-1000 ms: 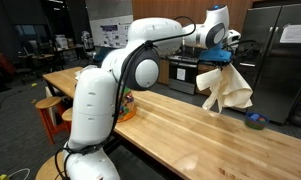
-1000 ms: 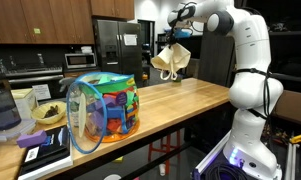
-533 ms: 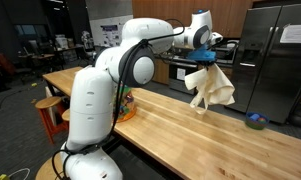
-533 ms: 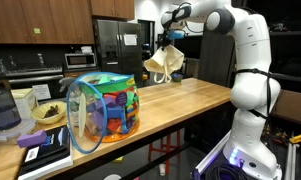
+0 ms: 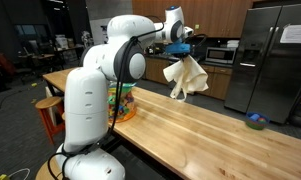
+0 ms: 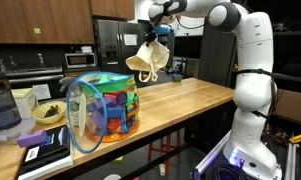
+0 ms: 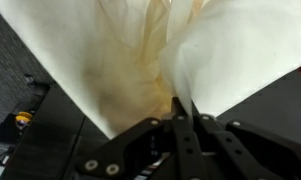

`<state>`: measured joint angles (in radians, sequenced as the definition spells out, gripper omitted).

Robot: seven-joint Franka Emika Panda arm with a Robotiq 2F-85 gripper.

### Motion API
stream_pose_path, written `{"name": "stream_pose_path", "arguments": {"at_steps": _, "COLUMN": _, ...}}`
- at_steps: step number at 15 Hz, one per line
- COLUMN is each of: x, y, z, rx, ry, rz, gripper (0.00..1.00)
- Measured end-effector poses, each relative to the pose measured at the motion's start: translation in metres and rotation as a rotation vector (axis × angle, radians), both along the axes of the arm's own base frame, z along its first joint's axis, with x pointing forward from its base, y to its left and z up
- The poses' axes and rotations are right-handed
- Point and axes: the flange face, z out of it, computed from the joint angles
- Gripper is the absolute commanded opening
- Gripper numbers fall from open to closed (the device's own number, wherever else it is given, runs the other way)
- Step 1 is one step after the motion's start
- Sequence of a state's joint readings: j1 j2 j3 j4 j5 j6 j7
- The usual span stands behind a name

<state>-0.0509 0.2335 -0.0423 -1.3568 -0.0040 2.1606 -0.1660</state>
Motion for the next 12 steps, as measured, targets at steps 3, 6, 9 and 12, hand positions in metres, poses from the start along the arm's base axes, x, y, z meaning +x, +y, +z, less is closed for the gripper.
{"name": "stream_pose_path", "arguments": {"at_steps": 3, "x": 0.002, "y": 0.062, "z": 0.009, "rx": -0.014, "ry": -0.016, "rz": 0.104, "gripper": 0.01}}
{"name": "stream_pose_path", "arguments": {"at_steps": 6, "x": -0.003, "y": 0.124, "z": 0.017, "rx": -0.039, "ry": -0.036, "rz": 0.227, "gripper": 0.01}}
{"name": "stream_pose_path", "arguments": {"at_steps": 9, "x": -0.014, "y": 0.178, "z": 0.029, "rx": -0.064, "ry": -0.062, "rz": 0.364, "gripper": 0.01}}
{"name": "stream_pose_path", "arguments": {"at_steps": 12, "x": -0.029, "y": 0.217, "z": 0.043, "rx": -0.091, "ry": -0.090, "rz": 0.480, "gripper": 0.01}}
